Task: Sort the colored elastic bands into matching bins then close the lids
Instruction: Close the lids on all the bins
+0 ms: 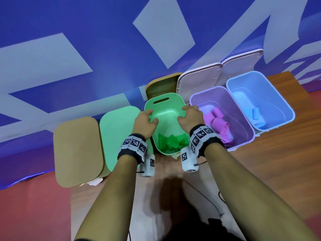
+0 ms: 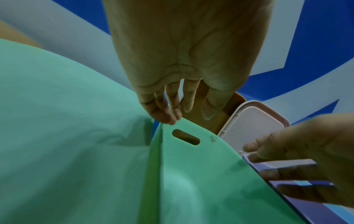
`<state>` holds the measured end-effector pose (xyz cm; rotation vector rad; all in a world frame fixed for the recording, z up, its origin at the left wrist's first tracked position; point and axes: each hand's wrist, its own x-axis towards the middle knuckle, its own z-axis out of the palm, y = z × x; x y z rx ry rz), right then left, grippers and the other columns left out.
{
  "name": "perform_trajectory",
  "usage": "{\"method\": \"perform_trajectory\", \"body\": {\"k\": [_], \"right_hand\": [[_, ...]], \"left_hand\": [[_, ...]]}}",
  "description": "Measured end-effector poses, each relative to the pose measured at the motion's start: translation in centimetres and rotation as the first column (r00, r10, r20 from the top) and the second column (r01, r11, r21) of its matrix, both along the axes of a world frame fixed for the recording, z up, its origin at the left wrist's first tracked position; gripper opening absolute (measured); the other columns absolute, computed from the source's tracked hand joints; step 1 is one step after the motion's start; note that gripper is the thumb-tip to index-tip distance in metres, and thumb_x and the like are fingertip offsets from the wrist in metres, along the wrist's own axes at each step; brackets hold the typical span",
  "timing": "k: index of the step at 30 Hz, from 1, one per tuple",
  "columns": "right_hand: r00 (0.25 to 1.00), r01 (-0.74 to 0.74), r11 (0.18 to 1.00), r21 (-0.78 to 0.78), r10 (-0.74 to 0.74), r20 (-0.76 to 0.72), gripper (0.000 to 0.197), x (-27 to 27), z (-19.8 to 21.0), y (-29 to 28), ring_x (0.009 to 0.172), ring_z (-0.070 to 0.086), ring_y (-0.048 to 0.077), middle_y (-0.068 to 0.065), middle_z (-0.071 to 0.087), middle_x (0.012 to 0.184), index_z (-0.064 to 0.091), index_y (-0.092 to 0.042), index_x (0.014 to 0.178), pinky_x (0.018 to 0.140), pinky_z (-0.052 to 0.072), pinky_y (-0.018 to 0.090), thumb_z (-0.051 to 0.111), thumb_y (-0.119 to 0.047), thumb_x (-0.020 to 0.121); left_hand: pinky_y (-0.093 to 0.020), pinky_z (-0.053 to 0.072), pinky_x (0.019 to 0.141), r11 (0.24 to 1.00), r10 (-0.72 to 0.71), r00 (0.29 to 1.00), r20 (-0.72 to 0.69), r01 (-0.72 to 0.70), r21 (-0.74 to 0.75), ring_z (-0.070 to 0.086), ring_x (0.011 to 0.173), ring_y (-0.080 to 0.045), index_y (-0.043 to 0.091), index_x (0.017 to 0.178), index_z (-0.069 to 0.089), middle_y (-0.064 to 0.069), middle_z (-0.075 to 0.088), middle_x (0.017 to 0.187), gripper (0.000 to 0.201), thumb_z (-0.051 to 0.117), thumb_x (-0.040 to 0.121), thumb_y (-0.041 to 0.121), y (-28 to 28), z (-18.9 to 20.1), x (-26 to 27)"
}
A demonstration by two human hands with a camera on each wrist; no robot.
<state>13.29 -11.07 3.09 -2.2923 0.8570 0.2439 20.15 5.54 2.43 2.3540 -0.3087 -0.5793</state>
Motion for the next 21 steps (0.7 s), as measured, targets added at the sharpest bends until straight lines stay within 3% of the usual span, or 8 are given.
{"method": "perform_trajectory", "body": {"k": [4,8,11,13,15,18,21], "right_hand": [[0.992,-0.042,0.998,0.045,0.036,0.12,0.052,2.3,0.6,0.1,0.136,0.041,0.03,0.01,0.043,0.147,0.047,-0.012,0.143,0.112,0.037,0.038,0.058,-0.017,0.092],[0.977,-0.113,0.992,0.06,0.1,0.186,0.054,5.1,1.2,-0.5,0.133,0.045,0.029,0.012,0.047,0.146,0.043,-0.012,0.145,0.11,0.036,0.035,0.057,-0.016,0.093],[0.966,-0.119,0.988,0.099,0.092,0.242,0.058,6.2,1.2,-1.5,0.13,0.05,0.03,0.012,0.049,0.145,0.04,-0.011,0.147,0.109,0.04,0.038,0.058,-0.014,0.092],[0.958,-0.142,0.983,0.115,0.107,0.266,0.06,7.0,1.3,-2.1,0.128,0.051,0.029,0.01,0.05,0.145,0.039,-0.011,0.147,0.108,0.042,0.038,0.059,-0.014,0.091],[0.955,-0.161,0.978,0.136,0.12,0.273,0.06,7.5,1.2,-2.6,0.127,0.052,0.028,0.009,0.051,0.144,0.039,-0.012,0.148,0.107,0.042,0.039,0.059,-0.014,0.09],[0.949,-0.178,0.967,0.181,0.121,0.29,0.058,7.8,1.1,-2.7,0.127,0.052,0.026,0.008,0.05,0.144,0.041,-0.012,0.146,0.108,0.043,0.041,0.059,-0.013,0.091],[0.945,-0.179,0.964,0.195,0.114,0.308,0.054,7.9,1.1,-2.9,0.124,0.054,0.024,0.006,0.051,0.142,0.045,-0.014,0.142,0.107,0.044,0.041,0.058,-0.013,0.091]], "left_hand": [[-0.042,0.043,0.106,0.996,0.057,0.998,0.038,-0.054,-0.07,0.052,0.124,-0.029,0.012,0.147,0.038,-0.013,0.046,0.14,0.058,0.061,0.093,0.018,-1.3,0.6,1.7],[-0.036,0.037,0.11,0.979,0.14,0.988,0.069,-0.127,-0.157,0.045,0.129,-0.029,0.007,0.143,0.038,-0.014,0.045,0.138,0.056,0.058,0.091,0.006,-2.6,1.3,3.2],[-0.044,0.037,0.113,0.955,0.226,0.972,0.06,-0.209,-0.209,0.044,0.134,-0.027,0.008,0.145,0.034,-0.012,0.045,0.144,0.056,0.055,0.092,0.006,-3.0,0.8,4.2],[-0.041,0.041,0.108,0.946,0.257,0.964,0.062,-0.238,-0.219,0.05,0.128,-0.025,0.012,0.142,0.036,-0.007,0.05,0.14,0.049,0.054,0.096,0.011,-3.4,0.5,4.5],[-0.034,0.046,0.096,0.929,0.296,0.955,0.03,-0.28,-0.241,0.059,0.115,-0.024,0.016,0.135,0.038,0.0,0.059,0.123,0.039,0.052,0.099,0.017,-4.1,0.4,4.4],[-0.027,0.039,0.079,0.902,0.364,0.932,0.01,-0.349,-0.254,0.061,0.096,-0.019,0.022,0.124,0.038,0.003,0.063,0.106,0.027,0.051,0.101,0.03,-5.0,0.6,4.1],[-0.028,0.038,0.075,0.89,0.399,0.917,0.019,-0.382,-0.247,0.06,0.086,-0.015,0.023,0.118,0.04,0.001,0.066,0.101,0.028,0.05,0.1,0.042,-5.2,0.7,4.4]]}}
